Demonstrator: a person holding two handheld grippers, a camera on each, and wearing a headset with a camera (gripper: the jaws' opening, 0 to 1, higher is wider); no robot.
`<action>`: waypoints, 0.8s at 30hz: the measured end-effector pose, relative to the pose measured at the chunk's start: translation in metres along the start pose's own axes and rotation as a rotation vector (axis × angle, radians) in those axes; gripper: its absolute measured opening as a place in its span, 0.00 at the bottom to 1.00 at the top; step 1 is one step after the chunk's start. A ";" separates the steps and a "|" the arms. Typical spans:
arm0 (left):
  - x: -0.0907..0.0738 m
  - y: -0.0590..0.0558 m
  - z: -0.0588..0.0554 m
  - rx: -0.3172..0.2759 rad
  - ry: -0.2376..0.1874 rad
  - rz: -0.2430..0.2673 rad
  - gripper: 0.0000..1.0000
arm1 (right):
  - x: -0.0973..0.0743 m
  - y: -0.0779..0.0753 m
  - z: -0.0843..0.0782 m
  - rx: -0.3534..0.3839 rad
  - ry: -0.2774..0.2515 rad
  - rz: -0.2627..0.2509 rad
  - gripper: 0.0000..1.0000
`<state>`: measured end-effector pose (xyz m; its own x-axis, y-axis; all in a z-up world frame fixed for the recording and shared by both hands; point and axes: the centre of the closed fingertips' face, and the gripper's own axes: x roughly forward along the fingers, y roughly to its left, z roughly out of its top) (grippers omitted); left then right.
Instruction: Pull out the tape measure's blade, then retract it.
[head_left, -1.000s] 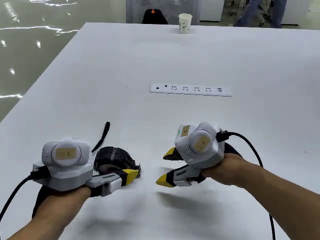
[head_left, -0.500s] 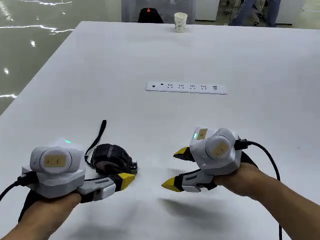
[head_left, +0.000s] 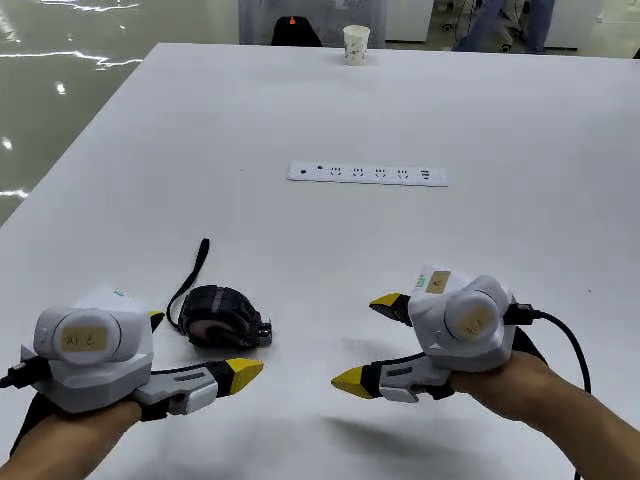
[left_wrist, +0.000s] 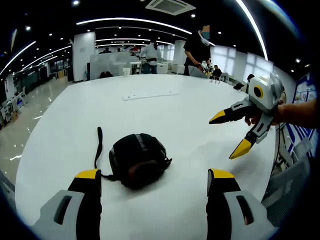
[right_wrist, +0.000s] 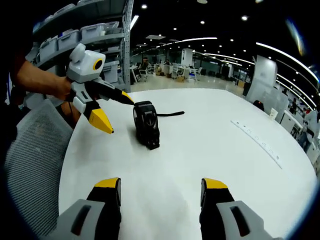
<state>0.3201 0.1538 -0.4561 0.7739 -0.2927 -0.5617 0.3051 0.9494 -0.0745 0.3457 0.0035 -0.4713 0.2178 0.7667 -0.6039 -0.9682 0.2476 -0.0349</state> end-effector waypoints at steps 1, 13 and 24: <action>-0.001 0.000 0.000 0.001 0.000 -0.002 0.84 | -0.001 0.001 0.000 0.007 -0.006 -0.003 0.64; -0.012 -0.006 -0.001 0.032 -0.019 -0.037 0.86 | -0.022 0.010 -0.004 0.064 -0.061 -0.053 0.70; -0.022 -0.017 -0.007 0.070 -0.026 -0.074 0.90 | -0.039 0.020 -0.014 0.103 -0.091 -0.085 0.78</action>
<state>0.2937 0.1450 -0.4478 0.7615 -0.3658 -0.5350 0.3994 0.9150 -0.0571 0.3164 -0.0299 -0.4591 0.3127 0.7897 -0.5277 -0.9293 0.3694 0.0022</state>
